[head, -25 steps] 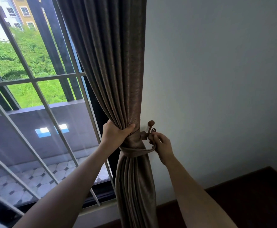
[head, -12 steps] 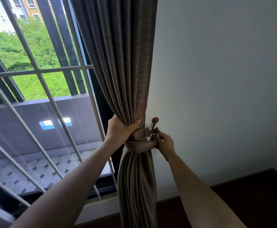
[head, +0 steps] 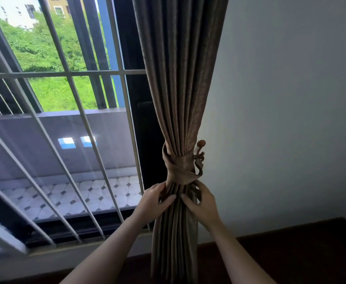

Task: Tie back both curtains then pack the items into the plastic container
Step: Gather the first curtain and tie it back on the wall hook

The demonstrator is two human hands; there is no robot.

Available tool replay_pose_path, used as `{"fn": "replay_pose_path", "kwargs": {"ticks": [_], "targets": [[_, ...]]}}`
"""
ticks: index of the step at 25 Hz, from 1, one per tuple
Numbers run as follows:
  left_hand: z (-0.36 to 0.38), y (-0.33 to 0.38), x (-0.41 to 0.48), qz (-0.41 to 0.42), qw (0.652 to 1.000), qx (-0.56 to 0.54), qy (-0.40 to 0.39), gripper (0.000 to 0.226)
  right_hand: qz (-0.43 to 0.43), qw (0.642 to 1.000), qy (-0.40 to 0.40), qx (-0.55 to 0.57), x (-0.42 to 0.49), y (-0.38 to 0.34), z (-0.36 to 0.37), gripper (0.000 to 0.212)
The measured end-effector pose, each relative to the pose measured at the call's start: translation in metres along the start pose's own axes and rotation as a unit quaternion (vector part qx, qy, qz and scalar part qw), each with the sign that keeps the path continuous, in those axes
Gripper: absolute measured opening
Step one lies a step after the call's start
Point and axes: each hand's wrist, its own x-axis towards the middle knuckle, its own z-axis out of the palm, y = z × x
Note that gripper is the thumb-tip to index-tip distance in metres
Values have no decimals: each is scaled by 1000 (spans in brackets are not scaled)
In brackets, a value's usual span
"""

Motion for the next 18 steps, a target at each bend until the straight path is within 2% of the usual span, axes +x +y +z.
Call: {"fn": "replay_pose_path", "kwargs": {"ticks": [1,4,7,10,13,15,18], "targets": [[2,2,4,6,999,22,25,24,0,1000,-3,-14,6,-2,2,31],[0,7,1,35,994,69,73,28,-25,996,34,-76,12,1,11,21],[-2,3,-16,62,988,101,104,25,-38,994,65,-83,1,1,21,7],[4,1,-32,85,975,140,147,28,-46,988,81,-125,-21,2,31,9],[21,5,-43,113,972,156,136,30,-45,983,87,-153,-34,6,21,10],[23,7,-39,102,978,137,124,26,-59,985,73,-142,-29,9,9,13],[20,7,-30,66,988,104,92,21,-56,993,59,-88,-21,13,-5,31]]}}
